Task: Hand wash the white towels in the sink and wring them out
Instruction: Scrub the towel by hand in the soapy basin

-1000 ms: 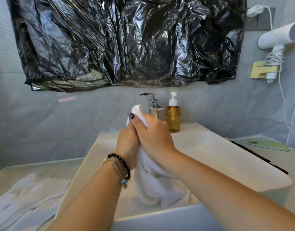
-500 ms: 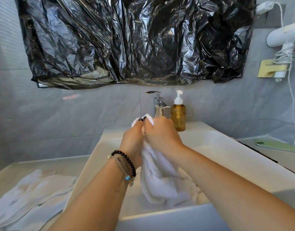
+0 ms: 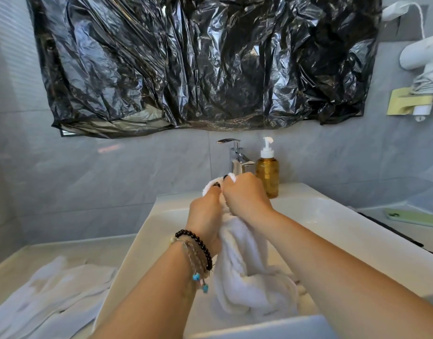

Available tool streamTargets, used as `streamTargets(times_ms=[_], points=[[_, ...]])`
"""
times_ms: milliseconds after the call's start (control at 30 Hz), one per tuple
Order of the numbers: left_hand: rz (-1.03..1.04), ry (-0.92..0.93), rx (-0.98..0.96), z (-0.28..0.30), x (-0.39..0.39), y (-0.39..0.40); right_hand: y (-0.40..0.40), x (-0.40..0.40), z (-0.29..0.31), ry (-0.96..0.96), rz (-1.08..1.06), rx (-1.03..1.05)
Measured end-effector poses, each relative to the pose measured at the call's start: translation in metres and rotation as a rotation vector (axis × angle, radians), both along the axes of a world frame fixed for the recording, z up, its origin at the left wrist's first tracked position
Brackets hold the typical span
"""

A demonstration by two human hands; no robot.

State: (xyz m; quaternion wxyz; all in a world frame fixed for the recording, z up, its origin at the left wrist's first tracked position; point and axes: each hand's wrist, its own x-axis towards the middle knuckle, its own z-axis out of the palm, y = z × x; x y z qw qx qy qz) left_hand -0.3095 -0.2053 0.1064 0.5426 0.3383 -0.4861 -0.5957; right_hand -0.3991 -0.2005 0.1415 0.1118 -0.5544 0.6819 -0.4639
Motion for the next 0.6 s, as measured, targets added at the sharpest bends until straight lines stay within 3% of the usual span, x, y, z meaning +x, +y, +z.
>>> streamTargets(times_ms=[133, 400, 533, 600], points=[[0.016, -0.037, 0.053, -0.007, 0.018, -0.012, 0.038, 0.029, -0.029, 0.168, 0.073, -0.061], [-0.032, -0.059, -0.018, -0.004, -0.003, 0.0, 0.003, -0.005, -0.008, -0.018, 0.076, 0.028], [-0.098, -0.08, 0.046, -0.011, 0.011, -0.011, 0.038, 0.018, -0.036, 0.144, 0.123, -0.042], [-0.144, -0.06, 0.037, -0.01, 0.008, -0.005, 0.034, 0.011, -0.027, 0.127, 0.122, -0.03]])
